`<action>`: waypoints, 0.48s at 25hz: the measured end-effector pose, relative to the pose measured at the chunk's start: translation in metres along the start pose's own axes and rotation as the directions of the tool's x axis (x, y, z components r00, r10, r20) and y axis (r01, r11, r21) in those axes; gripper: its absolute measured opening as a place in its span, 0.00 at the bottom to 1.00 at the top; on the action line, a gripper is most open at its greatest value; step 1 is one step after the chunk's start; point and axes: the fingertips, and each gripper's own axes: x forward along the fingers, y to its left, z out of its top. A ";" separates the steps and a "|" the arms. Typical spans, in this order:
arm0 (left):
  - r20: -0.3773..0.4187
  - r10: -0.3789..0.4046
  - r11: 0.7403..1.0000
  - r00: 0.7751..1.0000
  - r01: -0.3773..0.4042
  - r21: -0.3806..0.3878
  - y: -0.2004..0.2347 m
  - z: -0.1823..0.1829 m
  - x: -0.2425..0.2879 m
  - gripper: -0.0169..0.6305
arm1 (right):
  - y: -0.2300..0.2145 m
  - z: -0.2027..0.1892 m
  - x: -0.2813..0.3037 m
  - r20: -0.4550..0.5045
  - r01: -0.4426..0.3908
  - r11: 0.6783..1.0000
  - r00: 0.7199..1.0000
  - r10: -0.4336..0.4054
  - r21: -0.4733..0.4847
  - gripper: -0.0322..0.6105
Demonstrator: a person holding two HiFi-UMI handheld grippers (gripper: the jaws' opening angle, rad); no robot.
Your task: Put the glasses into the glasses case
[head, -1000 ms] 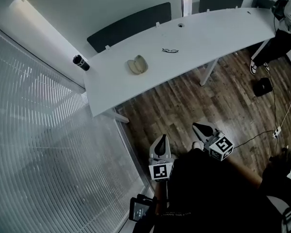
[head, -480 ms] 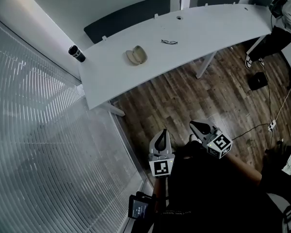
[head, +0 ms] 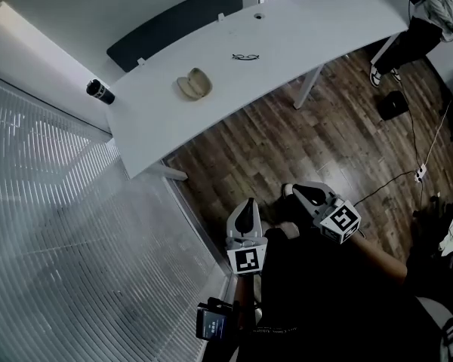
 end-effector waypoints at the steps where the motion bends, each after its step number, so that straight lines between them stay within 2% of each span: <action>1: -0.008 0.001 1.000 1.000 -0.001 0.005 -0.001 0.001 0.006 0.04 | -0.007 0.000 0.003 0.007 -0.002 1.000 1.000 0.002 0.013 0.06; 6: -0.044 0.032 0.999 0.999 -0.030 0.041 0.000 0.009 0.047 0.04 | -0.045 0.009 0.028 0.049 -0.052 0.998 0.998 0.050 0.044 0.06; 12: -0.073 0.072 0.997 0.995 -0.069 0.047 -0.001 0.033 0.114 0.04 | -0.129 0.035 0.055 0.113 -0.053 0.995 0.993 0.044 0.082 0.06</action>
